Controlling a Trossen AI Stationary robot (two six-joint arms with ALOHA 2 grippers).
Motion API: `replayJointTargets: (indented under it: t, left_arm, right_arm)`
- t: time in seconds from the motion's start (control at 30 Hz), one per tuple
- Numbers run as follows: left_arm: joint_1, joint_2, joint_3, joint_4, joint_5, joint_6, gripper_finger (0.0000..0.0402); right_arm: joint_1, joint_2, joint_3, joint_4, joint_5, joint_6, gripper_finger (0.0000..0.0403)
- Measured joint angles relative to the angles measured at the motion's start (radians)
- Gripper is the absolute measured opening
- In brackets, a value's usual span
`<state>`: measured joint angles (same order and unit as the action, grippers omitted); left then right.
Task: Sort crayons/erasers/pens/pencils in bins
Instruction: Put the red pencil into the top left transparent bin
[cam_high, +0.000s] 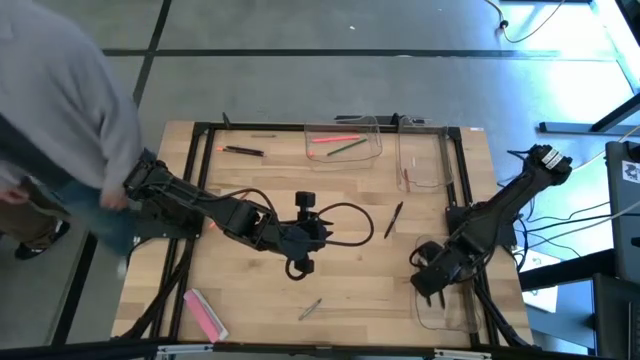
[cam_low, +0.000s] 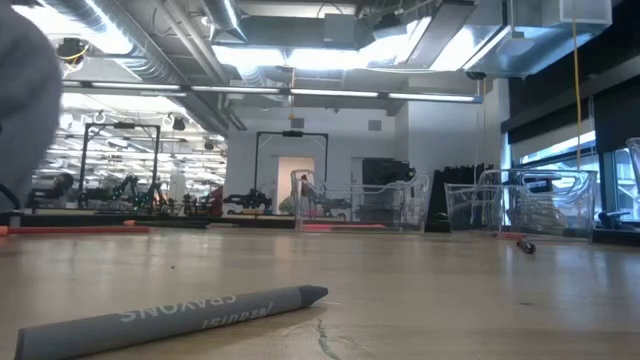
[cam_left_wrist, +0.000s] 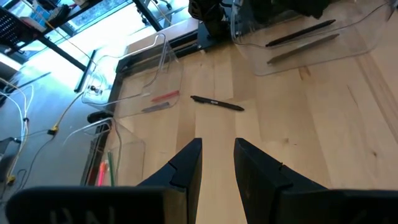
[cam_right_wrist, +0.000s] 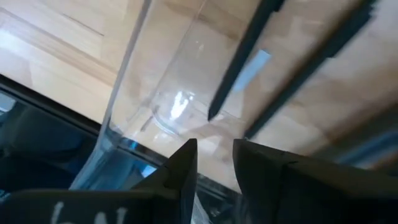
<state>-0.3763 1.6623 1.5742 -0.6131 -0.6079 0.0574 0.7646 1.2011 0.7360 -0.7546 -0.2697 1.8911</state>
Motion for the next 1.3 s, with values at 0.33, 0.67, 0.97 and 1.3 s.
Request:
replayJointTargets:
  t: [0.33, 0.67, 0.97, 1.3]
  left_arm:
    - [0.016, -0.035, 0.000, -0.134, -0.011, -0.161, 0.0085]
    - [0.052, -0.114, 0.000, -0.508, -0.031, -0.553, 0.0085]
    - [0.110, -0.124, -0.021, -0.843, 0.006, -0.987, 0.0085]
    - [0.252, -0.122, -0.187, -0.864, 0.208, -1.158, 0.0085]
  right_arm:
    - [0.000, -0.001, 0.300, -0.419, 0.282, -0.102, 0.0106]
    - [0.000, 0.000, 0.378, -0.466, 0.631, -0.341, 0.0106]
    - [0.000, 0.000, 0.378, -0.454, 0.733, -0.484, 0.0106]
    - [0.000, 0.000, 0.378, -0.415, 0.758, -0.568, 0.0106]
